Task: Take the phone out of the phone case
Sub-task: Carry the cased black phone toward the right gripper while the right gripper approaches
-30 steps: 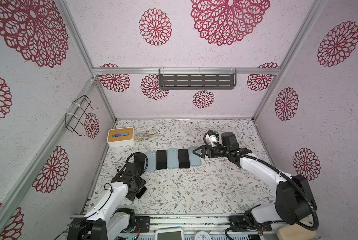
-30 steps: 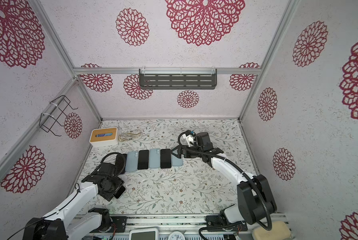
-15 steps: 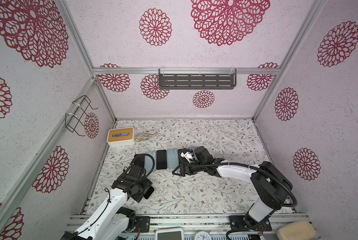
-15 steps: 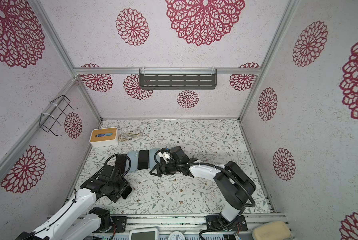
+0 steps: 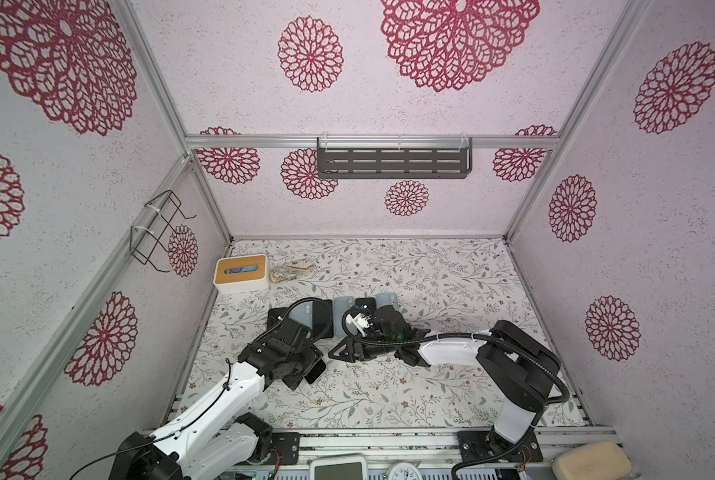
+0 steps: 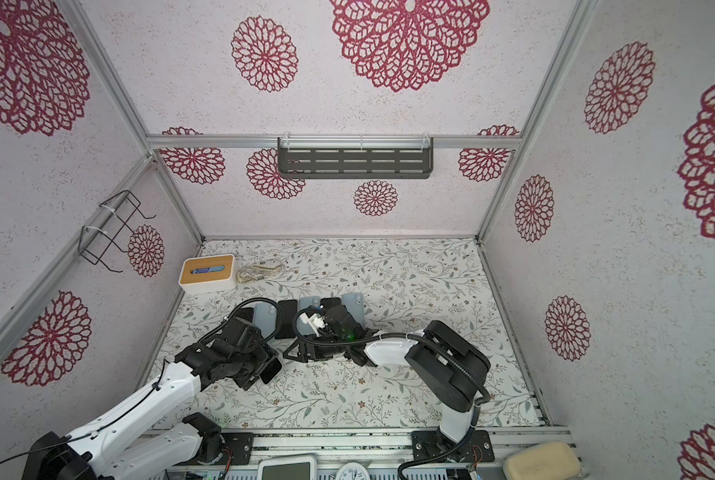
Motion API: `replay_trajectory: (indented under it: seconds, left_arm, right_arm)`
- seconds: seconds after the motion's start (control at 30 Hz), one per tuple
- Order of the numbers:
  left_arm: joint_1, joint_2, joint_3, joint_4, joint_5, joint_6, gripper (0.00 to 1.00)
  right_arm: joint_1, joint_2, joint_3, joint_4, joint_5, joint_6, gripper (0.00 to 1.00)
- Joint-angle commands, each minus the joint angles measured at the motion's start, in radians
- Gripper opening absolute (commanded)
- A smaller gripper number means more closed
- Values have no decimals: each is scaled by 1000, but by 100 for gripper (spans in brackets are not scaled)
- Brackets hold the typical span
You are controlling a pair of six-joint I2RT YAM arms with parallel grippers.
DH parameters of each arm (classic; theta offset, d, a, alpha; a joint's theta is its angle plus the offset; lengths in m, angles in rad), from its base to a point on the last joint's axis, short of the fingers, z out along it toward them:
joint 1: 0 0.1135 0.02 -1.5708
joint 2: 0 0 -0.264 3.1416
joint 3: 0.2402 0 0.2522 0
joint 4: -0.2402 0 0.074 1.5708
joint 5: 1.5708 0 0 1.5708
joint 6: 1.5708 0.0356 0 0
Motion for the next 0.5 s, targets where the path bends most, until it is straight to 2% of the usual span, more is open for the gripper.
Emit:
replay_trajectory:
  seconds: [0.0, 0.47]
  left_arm:
    - [-19, 11, 33, 70, -21, -11, 57]
    - [-56, 45, 75, 109, -40, -12, 57]
  right_arm:
    - [14, 4, -11, 112, 5, 58, 68]
    - [35, 33, 2, 131, 17, 95, 45]
